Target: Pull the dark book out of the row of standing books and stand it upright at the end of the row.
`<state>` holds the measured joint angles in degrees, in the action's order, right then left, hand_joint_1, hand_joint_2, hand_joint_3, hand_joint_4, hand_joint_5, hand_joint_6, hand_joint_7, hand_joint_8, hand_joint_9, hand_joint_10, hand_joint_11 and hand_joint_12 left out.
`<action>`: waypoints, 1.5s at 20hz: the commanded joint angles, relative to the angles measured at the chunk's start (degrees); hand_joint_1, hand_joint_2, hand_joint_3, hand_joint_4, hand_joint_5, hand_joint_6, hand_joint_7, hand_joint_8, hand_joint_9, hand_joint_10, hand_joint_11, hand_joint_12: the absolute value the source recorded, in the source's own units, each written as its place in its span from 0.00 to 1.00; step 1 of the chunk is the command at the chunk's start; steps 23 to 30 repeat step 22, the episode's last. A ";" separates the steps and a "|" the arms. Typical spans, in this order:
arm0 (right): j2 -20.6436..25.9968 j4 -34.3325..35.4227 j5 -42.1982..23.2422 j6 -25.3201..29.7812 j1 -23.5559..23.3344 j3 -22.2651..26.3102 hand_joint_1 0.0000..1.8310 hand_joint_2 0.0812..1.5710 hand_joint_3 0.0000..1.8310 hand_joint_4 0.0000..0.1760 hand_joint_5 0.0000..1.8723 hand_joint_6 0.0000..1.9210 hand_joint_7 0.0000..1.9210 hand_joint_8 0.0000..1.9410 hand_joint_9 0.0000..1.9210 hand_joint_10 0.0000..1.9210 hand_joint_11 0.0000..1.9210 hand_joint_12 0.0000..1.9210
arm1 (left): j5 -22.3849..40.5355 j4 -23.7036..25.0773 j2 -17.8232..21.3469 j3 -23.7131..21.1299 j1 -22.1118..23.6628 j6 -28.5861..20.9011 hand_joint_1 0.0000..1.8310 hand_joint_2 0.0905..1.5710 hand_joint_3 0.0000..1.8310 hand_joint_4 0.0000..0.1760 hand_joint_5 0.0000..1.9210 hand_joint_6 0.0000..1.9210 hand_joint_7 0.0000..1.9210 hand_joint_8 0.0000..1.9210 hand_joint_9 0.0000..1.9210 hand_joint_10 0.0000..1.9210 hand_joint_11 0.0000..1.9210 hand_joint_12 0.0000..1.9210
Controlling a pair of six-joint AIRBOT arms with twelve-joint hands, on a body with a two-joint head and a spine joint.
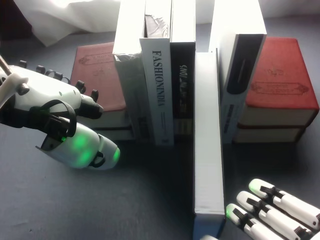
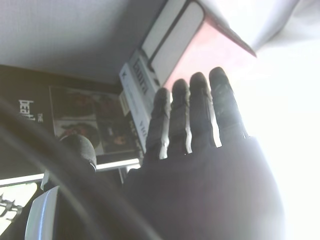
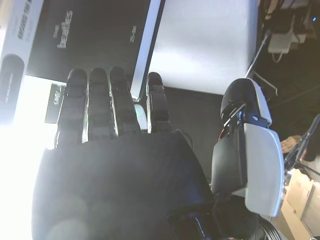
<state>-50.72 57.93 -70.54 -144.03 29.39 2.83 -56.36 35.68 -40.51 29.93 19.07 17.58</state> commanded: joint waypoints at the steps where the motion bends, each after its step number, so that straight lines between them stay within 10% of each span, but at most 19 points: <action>1: 0.36 -5.37 -2.17 0.49 -0.90 0.88 0.00 0.67 0.00 0.00 0.00 0.00 0.00 0.00 0.00 0.00 0.00 0.00 | 1.87 3.17 0.50 0.06 0.68 0.19 0.00 0.80 0.00 0.00 0.07 0.01 0.07 0.01 0.05 0.01 0.02 0.03; 30: 0.22 -14.54 -6.10 4.59 -6.55 -0.32 0.00 0.67 0.00 0.00 0.00 0.00 0.00 0.00 0.00 0.00 0.00 0.00 | 1.88 3.15 0.50 0.06 0.68 0.18 0.00 0.80 0.00 0.00 0.06 0.00 0.06 0.00 0.04 0.00 0.01 0.04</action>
